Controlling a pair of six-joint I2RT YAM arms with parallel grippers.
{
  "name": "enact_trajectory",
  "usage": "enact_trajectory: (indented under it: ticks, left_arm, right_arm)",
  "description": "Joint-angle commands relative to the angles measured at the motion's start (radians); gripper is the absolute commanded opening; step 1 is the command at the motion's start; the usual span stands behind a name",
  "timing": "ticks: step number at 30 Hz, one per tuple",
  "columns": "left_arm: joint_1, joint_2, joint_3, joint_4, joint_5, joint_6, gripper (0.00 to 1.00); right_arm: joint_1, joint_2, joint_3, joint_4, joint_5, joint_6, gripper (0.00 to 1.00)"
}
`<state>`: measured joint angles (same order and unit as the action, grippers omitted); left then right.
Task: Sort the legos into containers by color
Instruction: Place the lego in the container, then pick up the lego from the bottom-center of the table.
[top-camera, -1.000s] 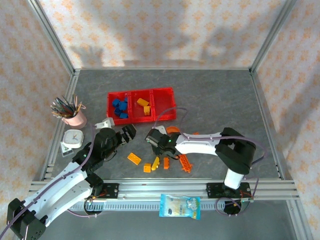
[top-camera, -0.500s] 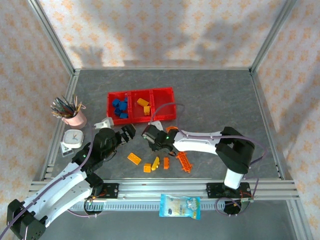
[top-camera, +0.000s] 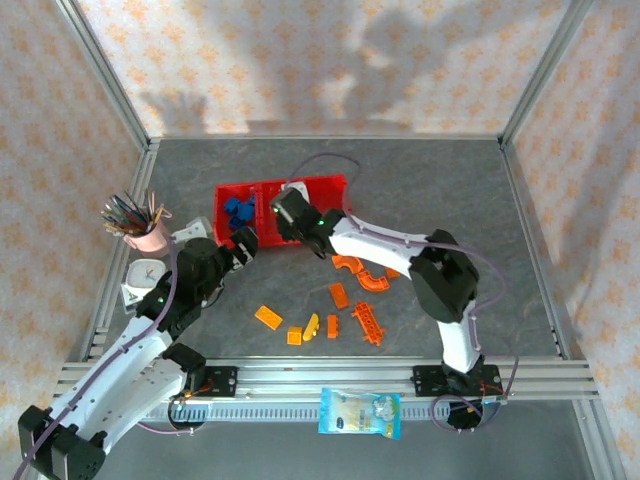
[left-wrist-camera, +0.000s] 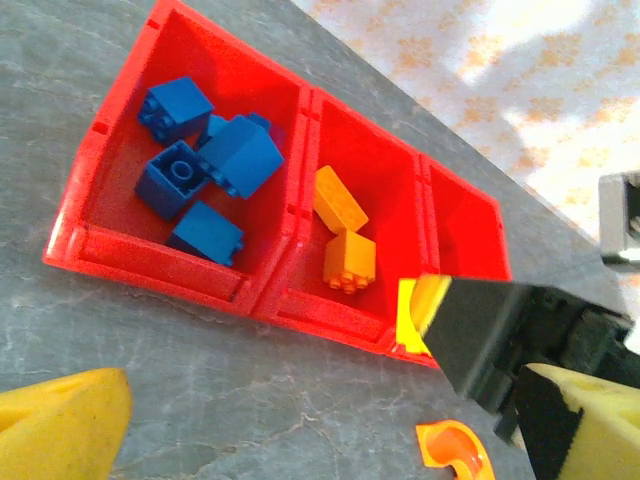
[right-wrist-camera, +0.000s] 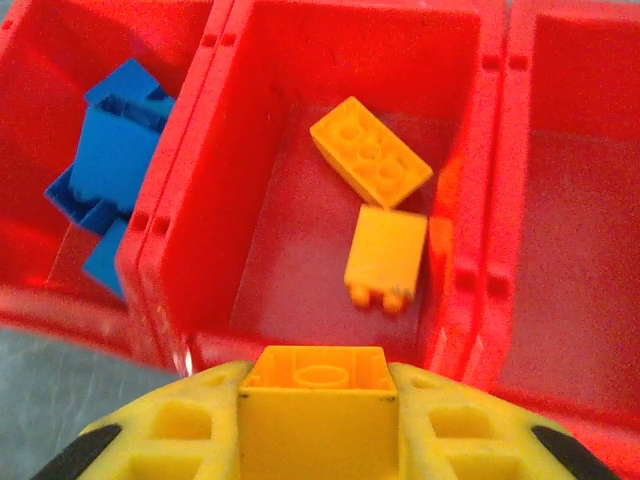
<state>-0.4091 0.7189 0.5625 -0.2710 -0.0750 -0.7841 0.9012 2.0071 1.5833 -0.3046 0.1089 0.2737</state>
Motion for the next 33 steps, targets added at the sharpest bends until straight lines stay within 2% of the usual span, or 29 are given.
enact_trajectory:
  ticks: [1,4,6,7,12,21,33]
  left_arm:
    - [0.031,0.011,0.011,0.033,0.023,0.016,0.99]
    - [0.045,0.023,0.014,0.042,0.024,0.017,0.99]
    - [0.049,0.028,0.015,0.04,0.023,0.017,0.99]
    - [0.05,0.028,0.017,0.038,0.023,0.018,0.99]
    - [0.052,0.025,0.02,0.029,0.023,0.022,0.99]
    - [0.052,0.006,0.028,0.016,0.073,0.037,0.99]
    - [0.041,-0.008,0.011,-0.013,0.174,0.049,0.99]
  right_arm:
    - [-0.016,0.093,0.123,-0.006,0.018,-0.053,0.29]
    - [-0.036,0.185,0.239,-0.032,-0.002,-0.067,0.31]
    - [-0.043,0.224,0.293,-0.046,-0.001,-0.072,0.37]
    - [-0.046,0.233,0.312,-0.051,-0.006,-0.079,0.41]
    - [-0.046,0.204,0.316,-0.047,-0.01,-0.098,0.49]
    - [-0.032,0.022,0.109,-0.036,-0.033,-0.092,0.54]
    - [0.044,-0.242,-0.216,-0.1,0.038,-0.012,0.6]
